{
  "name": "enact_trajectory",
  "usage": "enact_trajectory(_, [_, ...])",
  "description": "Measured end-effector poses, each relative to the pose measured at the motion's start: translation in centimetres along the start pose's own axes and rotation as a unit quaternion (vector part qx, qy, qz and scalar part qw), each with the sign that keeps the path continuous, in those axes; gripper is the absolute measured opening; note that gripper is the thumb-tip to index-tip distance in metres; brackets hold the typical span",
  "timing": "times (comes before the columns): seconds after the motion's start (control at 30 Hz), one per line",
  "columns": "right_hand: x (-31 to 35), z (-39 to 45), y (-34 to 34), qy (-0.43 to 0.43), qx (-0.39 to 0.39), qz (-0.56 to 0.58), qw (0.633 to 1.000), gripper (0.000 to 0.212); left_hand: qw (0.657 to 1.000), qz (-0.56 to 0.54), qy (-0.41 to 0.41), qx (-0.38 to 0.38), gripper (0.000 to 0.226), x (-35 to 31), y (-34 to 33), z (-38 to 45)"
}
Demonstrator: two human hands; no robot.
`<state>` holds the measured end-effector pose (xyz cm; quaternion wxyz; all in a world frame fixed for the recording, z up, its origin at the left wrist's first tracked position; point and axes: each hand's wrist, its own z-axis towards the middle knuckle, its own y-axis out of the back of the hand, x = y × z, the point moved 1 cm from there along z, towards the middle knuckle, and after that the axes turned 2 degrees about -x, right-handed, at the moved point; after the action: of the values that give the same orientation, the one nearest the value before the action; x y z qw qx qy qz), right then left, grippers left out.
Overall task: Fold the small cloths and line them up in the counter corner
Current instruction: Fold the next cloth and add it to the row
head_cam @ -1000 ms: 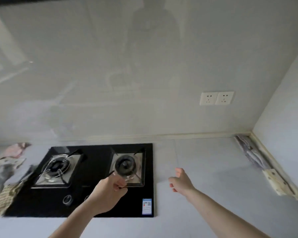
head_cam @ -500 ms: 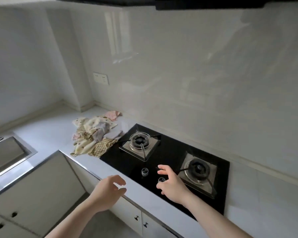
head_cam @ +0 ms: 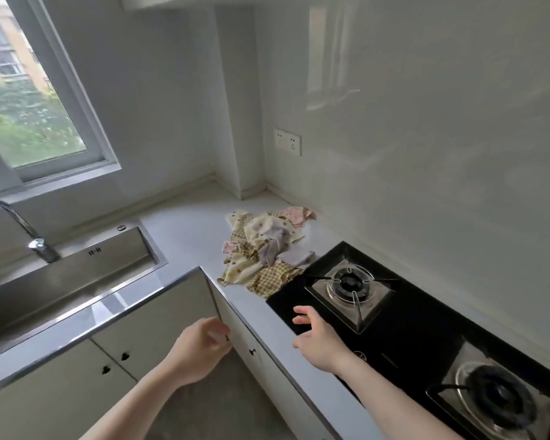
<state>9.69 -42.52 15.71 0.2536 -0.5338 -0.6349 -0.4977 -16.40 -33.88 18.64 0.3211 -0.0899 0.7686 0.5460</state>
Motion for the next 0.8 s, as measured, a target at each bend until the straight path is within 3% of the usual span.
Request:
enact_trajectory(0.27, [1.2, 5.7, -0.8, 0.0, -0.069, -0.017, 0.997, 0.063, 0.997, 0.027, -0.035, 0.057, 0.018, 0.4, 0.8, 10.2])
enact_trajectory(0.5, [1.4, 12.3, -3.8, -0.034, -0.159, -0.021, 0.986, 0.059, 0.983, 0.067, -0.115, 0.128, 0.023, 1.7, -0.8, 21.1])
enact_trajectory(0.63, [0.1, 16.8, -5.6, -0.059, -0.21, -0.02, 0.976, 0.054, 0.974, 0.064, -0.166, 0.139, 0.016, 4.3, -2.3, 26.3])
enact_trajectory(0.8, [-3.6, 20.9, -7.1, -0.055, -0.249, -0.093, 0.963, 0.047, 0.974, 0.011, -0.208, 0.092, 0.019, 6.4, -5.7, 30.7])
